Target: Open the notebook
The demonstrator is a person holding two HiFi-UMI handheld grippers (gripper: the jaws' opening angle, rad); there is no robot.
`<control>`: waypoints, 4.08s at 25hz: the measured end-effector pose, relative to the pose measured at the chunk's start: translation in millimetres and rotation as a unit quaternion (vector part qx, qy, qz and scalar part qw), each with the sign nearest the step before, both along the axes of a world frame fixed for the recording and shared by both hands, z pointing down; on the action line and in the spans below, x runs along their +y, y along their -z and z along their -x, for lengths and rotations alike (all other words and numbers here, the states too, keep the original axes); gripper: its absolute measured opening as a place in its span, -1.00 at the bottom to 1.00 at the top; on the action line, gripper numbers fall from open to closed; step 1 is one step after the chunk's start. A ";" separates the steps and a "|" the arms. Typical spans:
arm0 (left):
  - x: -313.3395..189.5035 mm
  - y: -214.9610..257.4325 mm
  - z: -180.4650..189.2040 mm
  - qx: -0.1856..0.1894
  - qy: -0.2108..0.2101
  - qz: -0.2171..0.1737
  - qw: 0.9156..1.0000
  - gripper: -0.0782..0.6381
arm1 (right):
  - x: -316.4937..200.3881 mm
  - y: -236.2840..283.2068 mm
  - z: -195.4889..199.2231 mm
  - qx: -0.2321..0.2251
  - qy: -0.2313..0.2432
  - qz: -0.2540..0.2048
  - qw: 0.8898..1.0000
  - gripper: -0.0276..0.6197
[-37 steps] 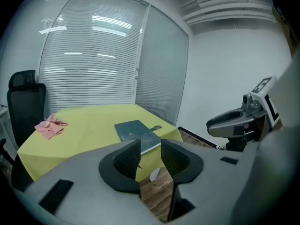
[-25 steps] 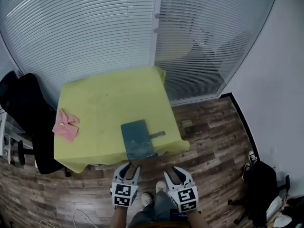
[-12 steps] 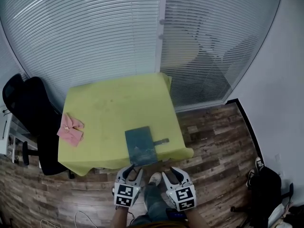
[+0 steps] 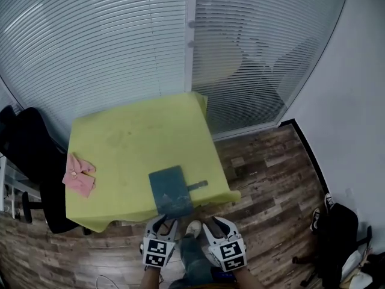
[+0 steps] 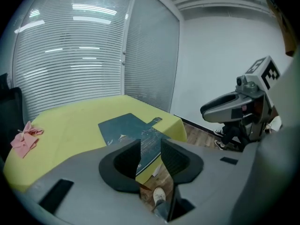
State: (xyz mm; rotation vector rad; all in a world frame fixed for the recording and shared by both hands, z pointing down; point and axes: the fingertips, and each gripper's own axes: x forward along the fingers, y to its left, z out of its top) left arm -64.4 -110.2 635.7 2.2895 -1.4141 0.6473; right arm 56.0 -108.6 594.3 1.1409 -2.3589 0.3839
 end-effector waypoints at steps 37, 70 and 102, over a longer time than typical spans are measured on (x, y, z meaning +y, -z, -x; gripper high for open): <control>-17.6 -55.3 -23.5 -0.192 -0.163 -0.004 0.968 -0.28 | -26.4 -14.1 5.7 -0.025 0.001 0.030 0.999 -0.52; -14.3 -25.6 -17.0 -0.193 -0.136 -0.040 0.971 -0.35 | -16.9 12.4 13.6 -0.026 0.005 0.003 1.000 -0.53; -0.7 0.8 0.0 -0.190 -0.080 -0.076 0.975 -0.51 | -1.0 26.4 12.8 -0.053 0.005 -0.006 0.999 -0.55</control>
